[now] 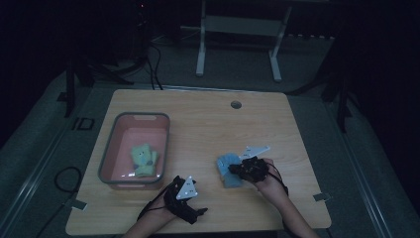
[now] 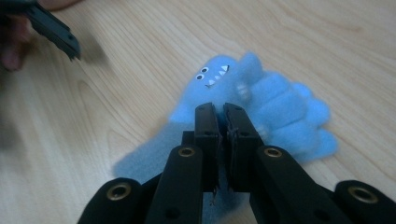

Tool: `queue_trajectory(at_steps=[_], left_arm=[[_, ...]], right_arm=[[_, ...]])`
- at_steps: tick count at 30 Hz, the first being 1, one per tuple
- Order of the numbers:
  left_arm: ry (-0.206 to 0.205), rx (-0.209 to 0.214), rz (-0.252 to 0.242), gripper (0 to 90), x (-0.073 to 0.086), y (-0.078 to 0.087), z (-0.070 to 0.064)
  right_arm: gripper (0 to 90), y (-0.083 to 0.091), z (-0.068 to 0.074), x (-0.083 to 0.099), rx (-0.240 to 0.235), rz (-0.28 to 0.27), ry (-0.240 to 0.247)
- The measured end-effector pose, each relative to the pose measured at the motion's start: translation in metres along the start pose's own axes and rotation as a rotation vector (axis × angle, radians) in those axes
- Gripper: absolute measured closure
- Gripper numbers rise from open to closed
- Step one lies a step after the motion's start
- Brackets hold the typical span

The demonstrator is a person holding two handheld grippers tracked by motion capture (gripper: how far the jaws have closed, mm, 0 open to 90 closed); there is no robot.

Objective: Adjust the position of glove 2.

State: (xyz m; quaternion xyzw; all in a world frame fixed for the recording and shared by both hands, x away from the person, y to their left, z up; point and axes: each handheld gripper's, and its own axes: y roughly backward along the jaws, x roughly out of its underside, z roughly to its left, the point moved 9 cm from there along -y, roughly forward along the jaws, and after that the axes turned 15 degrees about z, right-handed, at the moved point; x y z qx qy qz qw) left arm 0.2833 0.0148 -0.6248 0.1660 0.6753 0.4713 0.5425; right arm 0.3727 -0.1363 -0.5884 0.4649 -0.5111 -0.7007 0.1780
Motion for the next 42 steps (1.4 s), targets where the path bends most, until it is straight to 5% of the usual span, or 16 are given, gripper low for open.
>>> queue_trajectory(at_steps=[16, 23, 24, 31, 34, 40, 42], left_arm=[[-0.036, -0.008, -0.028, 3.3, -0.004, 0.001, -0.002], [-0.028, -0.005, -0.03, 3.4, -0.006, 0.002, -0.004], [-0.013, 0.004, -0.048, 3.4, -0.009, 0.004, -0.004], [0.036, 0.064, -0.046, 3.3, -0.018, 0.009, -0.011], [0.025, 0.061, -0.03, 3.4, -0.02, 0.007, -0.012], [0.007, 0.05, -0.027, 3.4, -0.024, 0.003, -0.012], [-0.012, 0.05, -0.03, 3.3, -0.026, 0.003, -0.012]], right_arm=[[76.9, -0.016, -0.001, 0.007, 0.004, 0.025, -0.009], [59.7, -0.003, 0.0, 0.004, 0.01, -0.004, -0.005], [49.6, 0.002, -0.001, 0.003, 0.01, -0.017, -0.008], [17.8, 0.012, -0.003, 0.002, -0.029, -0.07, -0.051], [14.7, 0.014, -0.006, 0.005, -0.049, -0.084, -0.081], [14.1, 0.017, -0.014, 0.008, -0.011, -0.128, -0.032], [14.4, 0.02, -0.014, 0.008, -0.037, -0.141, -0.05]])
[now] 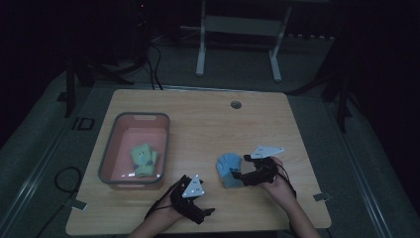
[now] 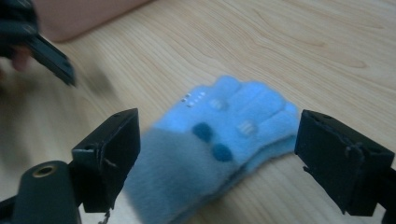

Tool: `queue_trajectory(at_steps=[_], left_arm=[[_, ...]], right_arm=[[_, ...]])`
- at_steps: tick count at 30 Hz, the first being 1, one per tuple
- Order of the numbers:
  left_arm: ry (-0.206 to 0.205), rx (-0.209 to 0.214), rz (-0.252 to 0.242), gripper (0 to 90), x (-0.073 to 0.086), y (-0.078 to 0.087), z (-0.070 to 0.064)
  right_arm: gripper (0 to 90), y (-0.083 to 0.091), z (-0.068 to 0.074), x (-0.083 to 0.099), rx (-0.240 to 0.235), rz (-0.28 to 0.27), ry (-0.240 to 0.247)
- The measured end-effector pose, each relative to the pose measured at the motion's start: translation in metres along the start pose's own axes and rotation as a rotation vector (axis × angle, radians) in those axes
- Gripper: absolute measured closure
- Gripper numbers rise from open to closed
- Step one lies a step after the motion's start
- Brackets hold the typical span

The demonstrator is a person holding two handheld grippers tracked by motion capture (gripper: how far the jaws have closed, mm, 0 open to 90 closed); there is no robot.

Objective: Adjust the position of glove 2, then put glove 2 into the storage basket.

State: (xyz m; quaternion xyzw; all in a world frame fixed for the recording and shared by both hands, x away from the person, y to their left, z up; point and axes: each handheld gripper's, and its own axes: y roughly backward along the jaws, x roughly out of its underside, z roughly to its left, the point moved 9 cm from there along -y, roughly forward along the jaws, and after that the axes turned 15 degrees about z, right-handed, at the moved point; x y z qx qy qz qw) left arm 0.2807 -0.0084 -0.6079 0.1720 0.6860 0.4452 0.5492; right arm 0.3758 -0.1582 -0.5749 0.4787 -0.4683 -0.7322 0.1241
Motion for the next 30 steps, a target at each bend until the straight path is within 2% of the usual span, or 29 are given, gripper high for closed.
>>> queue_trajectory(at_steps=[2, 4, 5, 7, 8, 10, 11, 12, 15, 17, 21, 25, 28, 30], left_arm=[[-0.02, -0.003, 0.005, 3.4, -0.002, -0.001, 0.0], [-0.04, -0.012, 0.005, 3.4, -0.005, -0.002, 0.001], [-0.047, -0.006, 0.004, 3.4, -0.006, -0.003, 0.001], [-0.06, -0.02, 0.006, 3.4, -0.009, -0.005, 0.003], [-0.063, -0.02, 0.002, 3.4, -0.011, -0.006, 0.003], [-0.073, -0.029, -0.004, 3.4, -0.015, -0.008, 0.005], [-0.08, -0.031, -0.007, 3.4, -0.017, -0.009, 0.006], [-0.09, -0.036, 0.001, 3.4, -0.019, -0.01, 0.007], [-0.115, -0.03, 0.016, 3.7, -0.025, -0.015, 0.007], [-0.135, -0.02, 0.033, 4.0, -0.028, -0.019, 0.008], [-0.168, -0.049, 0.028, 4.3, -0.04, -0.024, 0.011], [-0.22, -0.065, 0.008, 8.7, -0.054, -0.027, 0.01], [-0.252, -0.065, 0.017, 14.3, -0.06, -0.033, 0.011], [-0.271, -0.07, 0.022, 14.8, -0.064, -0.037, 0.011]], right_arm=[[14.5, 0.004, -0.003, -0.001, 0.023, -0.005, -0.006], [13.7, 0.006, -0.004, 0.0, 0.014, 0.004, -0.026], [13.7, 0.007, -0.004, 0.0, 0.001, 0.011, -0.04], [13.6, 0.009, -0.006, -0.002, -0.02, 0.002, -0.07], [12.8, 0.01, -0.006, -0.001, -0.028, 0.009, -0.076], [13.1, 0.013, -0.008, -0.004, -0.032, -0.015, -0.088], [11.9, 0.014, -0.007, -0.004, -0.058, -0.019, -0.09], [11.9, 0.015, -0.008, -0.004, -0.062, -0.021, -0.093], [14.5, 0.015, -0.015, -0.005, -0.031, -0.007, -0.088], [17.6, 0.014, -0.018, -0.006, -0.028, -0.001, -0.084], [26.3, 0.01, -0.025, -0.009, 0.001, 0.014, -0.068], [32.4, 0.001, -0.032, -0.014, -0.006, 0.018, -0.092], [34.5, -0.005, -0.035, -0.017, -0.004, 0.024, -0.101], [34.5, -0.01, -0.036, -0.02, -0.011, 0.026, -0.108]])
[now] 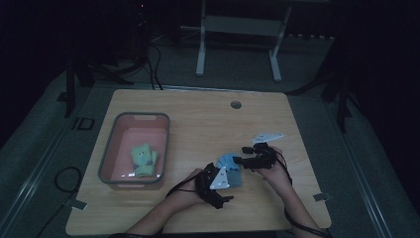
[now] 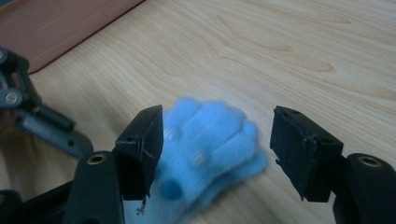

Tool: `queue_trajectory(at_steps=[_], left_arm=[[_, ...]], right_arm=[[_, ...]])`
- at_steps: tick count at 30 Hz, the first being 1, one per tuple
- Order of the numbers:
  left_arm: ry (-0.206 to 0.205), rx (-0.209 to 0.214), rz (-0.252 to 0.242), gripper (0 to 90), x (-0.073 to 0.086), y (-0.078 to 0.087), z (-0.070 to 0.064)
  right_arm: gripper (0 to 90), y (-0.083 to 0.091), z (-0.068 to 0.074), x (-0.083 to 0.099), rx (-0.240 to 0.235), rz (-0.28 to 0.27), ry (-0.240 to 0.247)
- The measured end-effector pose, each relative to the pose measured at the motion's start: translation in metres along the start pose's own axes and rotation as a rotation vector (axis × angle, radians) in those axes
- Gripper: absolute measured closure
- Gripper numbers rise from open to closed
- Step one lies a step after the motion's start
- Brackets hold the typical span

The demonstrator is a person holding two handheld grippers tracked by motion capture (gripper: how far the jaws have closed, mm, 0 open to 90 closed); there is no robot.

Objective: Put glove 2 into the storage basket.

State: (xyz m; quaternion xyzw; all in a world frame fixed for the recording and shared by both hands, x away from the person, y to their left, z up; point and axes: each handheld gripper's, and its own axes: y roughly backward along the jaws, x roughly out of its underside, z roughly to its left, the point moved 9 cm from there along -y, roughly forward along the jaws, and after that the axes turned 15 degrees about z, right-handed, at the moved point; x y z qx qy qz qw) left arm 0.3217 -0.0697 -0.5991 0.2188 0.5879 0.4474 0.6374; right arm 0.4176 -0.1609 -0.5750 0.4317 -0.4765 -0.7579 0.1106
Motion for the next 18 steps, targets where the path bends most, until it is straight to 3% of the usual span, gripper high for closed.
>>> queue_trajectory(at_steps=[7, 12, 18], left_arm=[[-0.067, -0.034, 0.022, 22.0, -0.008, -0.014, 0.004], [-0.083, -0.041, 0.068, 34.1, -0.007, -0.026, 0.008], [-0.074, -0.03, 0.071, 50.6, -0.005, -0.029, 0.011]], right_arm=[[34.0, -0.016, -0.005, -0.003, -0.012, 0.022, -0.026], [33.7, -0.033, -0.009, 0.006, -0.003, 0.059, -0.044], [33.9, -0.04, -0.008, 0.013, 0.018, 0.071, -0.009]])
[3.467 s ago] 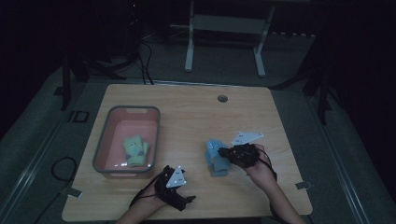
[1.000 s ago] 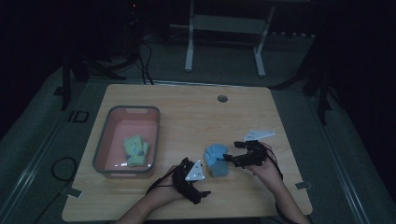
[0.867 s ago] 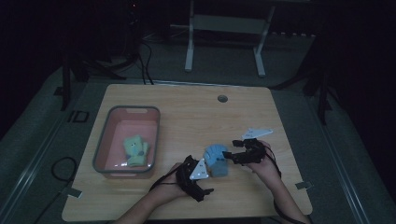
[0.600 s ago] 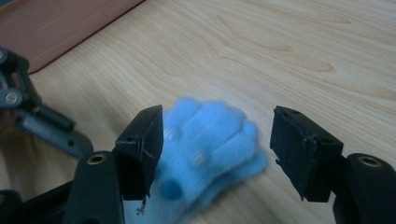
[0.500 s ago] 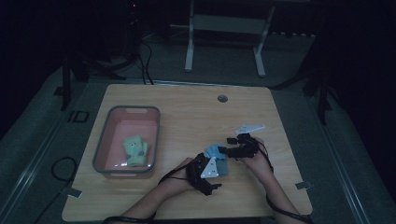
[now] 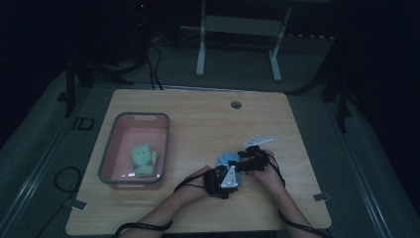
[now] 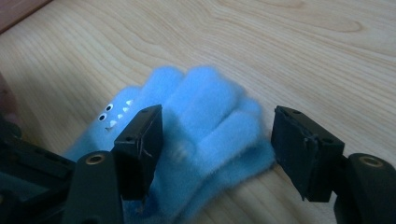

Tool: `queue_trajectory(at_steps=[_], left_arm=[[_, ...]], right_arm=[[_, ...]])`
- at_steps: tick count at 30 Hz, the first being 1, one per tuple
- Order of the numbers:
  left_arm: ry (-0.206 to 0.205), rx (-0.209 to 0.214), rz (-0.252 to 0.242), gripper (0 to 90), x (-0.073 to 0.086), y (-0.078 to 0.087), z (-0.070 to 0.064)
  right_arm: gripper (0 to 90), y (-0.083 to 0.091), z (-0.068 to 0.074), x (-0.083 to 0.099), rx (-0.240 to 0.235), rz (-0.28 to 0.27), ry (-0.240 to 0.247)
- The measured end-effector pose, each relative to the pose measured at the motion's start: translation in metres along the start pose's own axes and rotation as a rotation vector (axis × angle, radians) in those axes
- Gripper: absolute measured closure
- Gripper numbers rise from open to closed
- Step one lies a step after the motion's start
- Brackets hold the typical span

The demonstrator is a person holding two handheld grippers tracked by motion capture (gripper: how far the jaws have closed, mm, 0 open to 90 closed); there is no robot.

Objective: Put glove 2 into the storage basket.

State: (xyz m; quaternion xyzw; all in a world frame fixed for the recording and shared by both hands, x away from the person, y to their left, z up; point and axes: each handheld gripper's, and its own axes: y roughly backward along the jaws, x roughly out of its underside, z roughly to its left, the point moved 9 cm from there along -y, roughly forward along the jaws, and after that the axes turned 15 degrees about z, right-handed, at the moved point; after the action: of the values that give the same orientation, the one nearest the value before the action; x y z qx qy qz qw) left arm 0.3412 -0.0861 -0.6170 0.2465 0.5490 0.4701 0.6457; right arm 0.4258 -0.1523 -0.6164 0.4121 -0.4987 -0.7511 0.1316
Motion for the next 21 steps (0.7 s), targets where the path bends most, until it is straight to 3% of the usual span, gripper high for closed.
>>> queue_trajectory(at_steps=[5, 8, 13, 21], left_arm=[[0.008, 0.015, -0.006, 62.5, 0.002, 0.0, 0.0], [0.014, 0.027, -0.003, 66.6, 0.003, 0.0, 0.001], [0.013, 0.041, 0.006, 72.8, 0.004, 0.002, 0.003], [0.027, 0.083, 0.015, 76.0, 0.006, 0.011, 0.006]], right_arm=[[35.0, 0.001, 0.0, 0.003, 0.005, -0.013, 0.001], [44.5, 0.002, 0.003, 0.004, -0.006, -0.01, 0.006], [69.5, 0.0, 0.012, 0.004, -0.087, 0.006, 0.007], [79.3, 0.002, 0.017, -0.001, -0.172, -0.009, -0.054]])
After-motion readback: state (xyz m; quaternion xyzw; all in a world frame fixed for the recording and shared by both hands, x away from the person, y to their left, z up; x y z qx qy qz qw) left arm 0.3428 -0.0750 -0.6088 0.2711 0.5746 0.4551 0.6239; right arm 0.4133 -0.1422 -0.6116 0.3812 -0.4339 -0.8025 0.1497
